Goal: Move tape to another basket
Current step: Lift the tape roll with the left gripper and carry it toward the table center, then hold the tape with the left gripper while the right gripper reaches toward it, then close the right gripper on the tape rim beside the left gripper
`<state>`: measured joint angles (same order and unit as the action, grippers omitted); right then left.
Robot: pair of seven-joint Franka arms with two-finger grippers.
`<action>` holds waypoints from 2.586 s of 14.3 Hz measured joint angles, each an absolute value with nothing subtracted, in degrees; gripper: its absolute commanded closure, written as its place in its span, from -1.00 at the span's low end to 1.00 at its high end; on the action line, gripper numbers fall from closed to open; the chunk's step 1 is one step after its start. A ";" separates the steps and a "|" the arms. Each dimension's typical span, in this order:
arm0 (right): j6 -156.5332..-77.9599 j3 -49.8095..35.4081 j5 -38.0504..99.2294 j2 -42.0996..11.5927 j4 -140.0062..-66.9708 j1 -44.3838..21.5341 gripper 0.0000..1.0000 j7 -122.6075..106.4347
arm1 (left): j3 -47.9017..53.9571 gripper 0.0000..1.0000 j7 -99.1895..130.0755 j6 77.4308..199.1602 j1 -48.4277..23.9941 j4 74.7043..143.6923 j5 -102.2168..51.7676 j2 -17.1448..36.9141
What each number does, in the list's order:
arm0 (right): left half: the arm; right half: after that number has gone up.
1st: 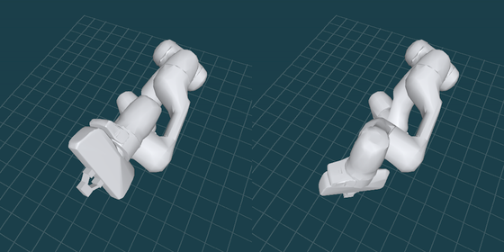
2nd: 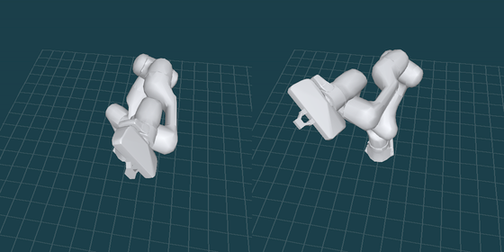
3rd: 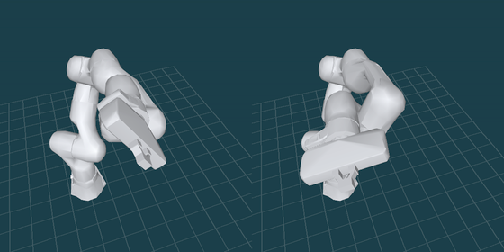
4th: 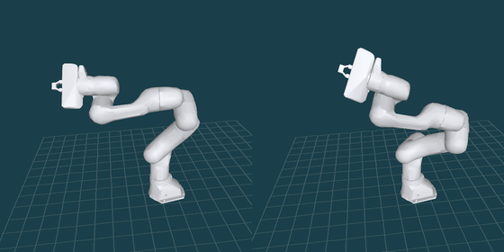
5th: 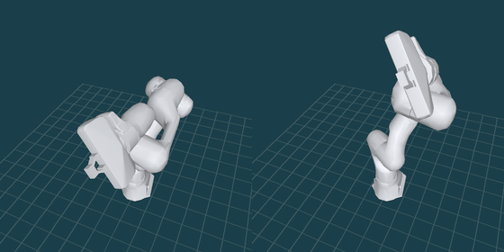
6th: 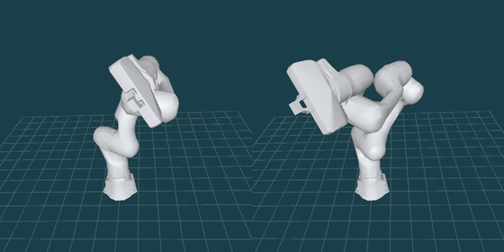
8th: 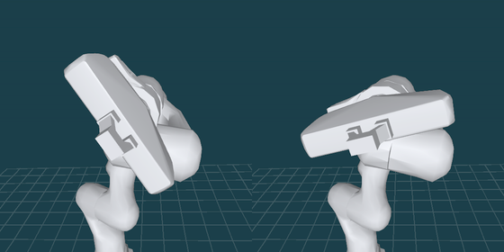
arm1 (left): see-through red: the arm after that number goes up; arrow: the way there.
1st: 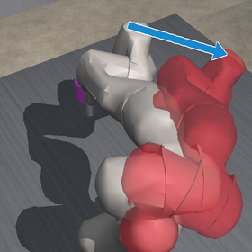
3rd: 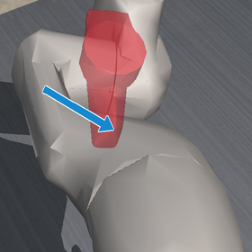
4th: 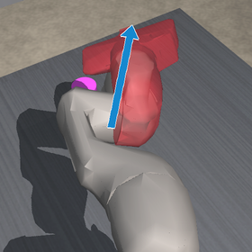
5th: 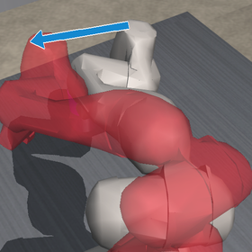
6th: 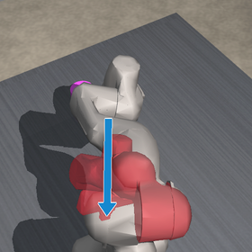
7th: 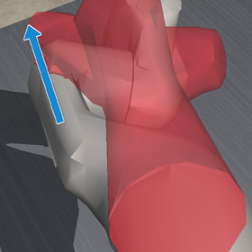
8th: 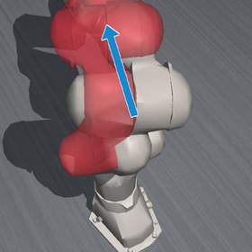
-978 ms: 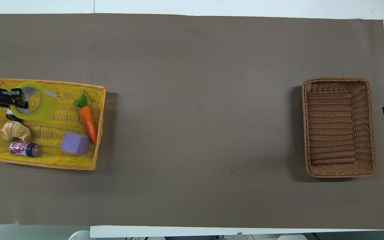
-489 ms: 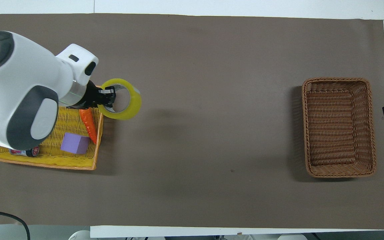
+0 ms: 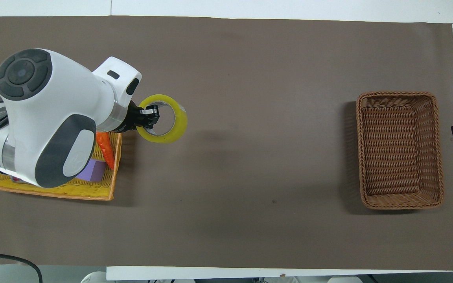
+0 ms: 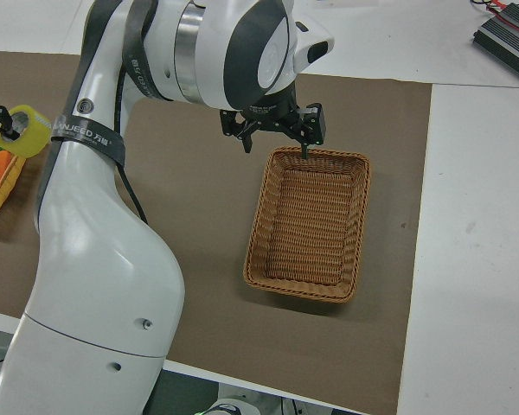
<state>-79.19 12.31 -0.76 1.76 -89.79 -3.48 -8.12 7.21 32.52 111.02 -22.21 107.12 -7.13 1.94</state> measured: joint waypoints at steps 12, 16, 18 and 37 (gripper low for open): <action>-111.03 11.51 64.18 -1.71 -108.25 -17.38 -1.00 -12.05 | 6.75 1.00 33.55 113.05 -26.06 106.73 -9.59 1.93; -124.54 11.38 78.95 -7.94 -109.36 -28.05 -1.00 -21.21 | 6.73 1.00 33.66 113.05 -26.06 106.73 -9.75 1.93; -126.11 11.36 80.74 -10.01 -109.42 -30.77 -1.00 -22.97 | 6.77 1.00 33.93 113.05 -26.22 106.73 -9.78 1.93; -123.50 11.41 86.70 -9.16 -114.91 -35.05 -0.11 -23.44 | 6.85 0.98 35.47 113.73 -27.16 106.73 -9.79 1.93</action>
<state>-123.50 11.41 86.70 -9.16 -114.91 -35.05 -23.44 6.85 35.47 113.73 -27.16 106.73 -9.79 1.93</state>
